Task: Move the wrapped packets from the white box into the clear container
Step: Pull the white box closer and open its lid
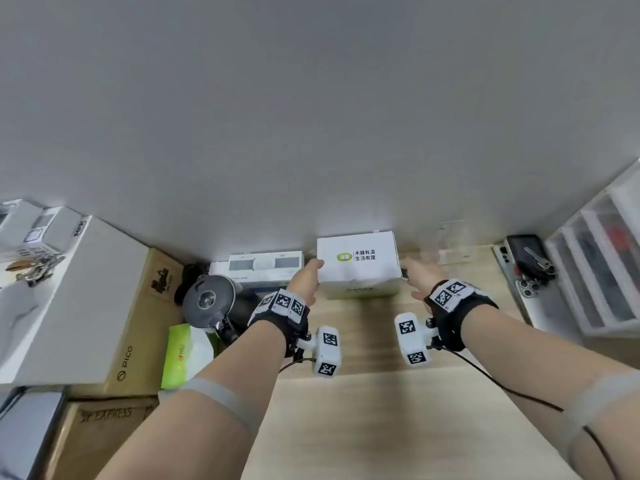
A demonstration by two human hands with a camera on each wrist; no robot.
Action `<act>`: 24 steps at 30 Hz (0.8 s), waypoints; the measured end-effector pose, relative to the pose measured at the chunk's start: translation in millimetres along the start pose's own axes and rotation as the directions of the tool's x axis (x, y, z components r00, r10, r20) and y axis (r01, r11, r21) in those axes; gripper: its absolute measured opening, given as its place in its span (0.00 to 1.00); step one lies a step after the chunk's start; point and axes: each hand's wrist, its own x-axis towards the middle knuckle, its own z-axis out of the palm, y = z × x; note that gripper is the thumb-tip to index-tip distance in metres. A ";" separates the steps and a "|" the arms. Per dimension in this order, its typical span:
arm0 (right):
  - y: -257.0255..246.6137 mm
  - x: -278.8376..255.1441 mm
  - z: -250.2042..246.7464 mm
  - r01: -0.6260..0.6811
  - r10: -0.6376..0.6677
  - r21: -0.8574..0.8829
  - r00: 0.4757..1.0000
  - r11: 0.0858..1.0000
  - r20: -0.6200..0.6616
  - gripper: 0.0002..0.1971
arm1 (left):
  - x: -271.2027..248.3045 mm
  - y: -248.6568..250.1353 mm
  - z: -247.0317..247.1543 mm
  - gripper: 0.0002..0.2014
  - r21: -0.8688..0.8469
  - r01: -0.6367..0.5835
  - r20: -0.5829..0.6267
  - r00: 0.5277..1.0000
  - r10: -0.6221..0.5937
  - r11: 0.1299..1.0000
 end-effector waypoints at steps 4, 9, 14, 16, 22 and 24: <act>2.9 12.9 7.9 0.043 -0.042 -0.034 0.999 0.998 0.029 0.15 | 8.9 -1.5 1.1 0.24 0.003 -0.012 0.014 1.000 0.012 1.000; 5.9 15.2 10.6 0.133 -0.133 -0.115 0.991 0.984 0.006 0.08 | 5.2 -1.7 0.4 0.25 -0.006 0.000 0.012 1.000 0.000 1.000; 9.1 6.5 9.8 0.149 -0.143 -0.208 0.989 0.967 0.045 0.12 | -8.2 -9.8 -4.2 0.27 0.000 0.039 0.015 0.999 -0.039 0.999; 13.1 1.7 8.5 0.108 -0.097 -0.252 0.994 0.962 0.056 0.12 | -15.6 -15.2 -5.6 0.27 0.060 0.036 0.011 0.999 -0.037 0.998; 25.5 -29.9 1.1 0.029 0.006 -0.323 0.994 0.946 0.109 0.06 | -42.9 -35.3 -11.5 0.21 0.263 0.057 -0.025 0.998 -0.053 0.963; 32.2 -37.7 -0.5 0.014 0.032 -0.352 0.992 0.936 0.125 0.09 | -53.1 -40.9 -12.4 0.21 0.306 0.056 -0.013 0.998 -0.055 0.950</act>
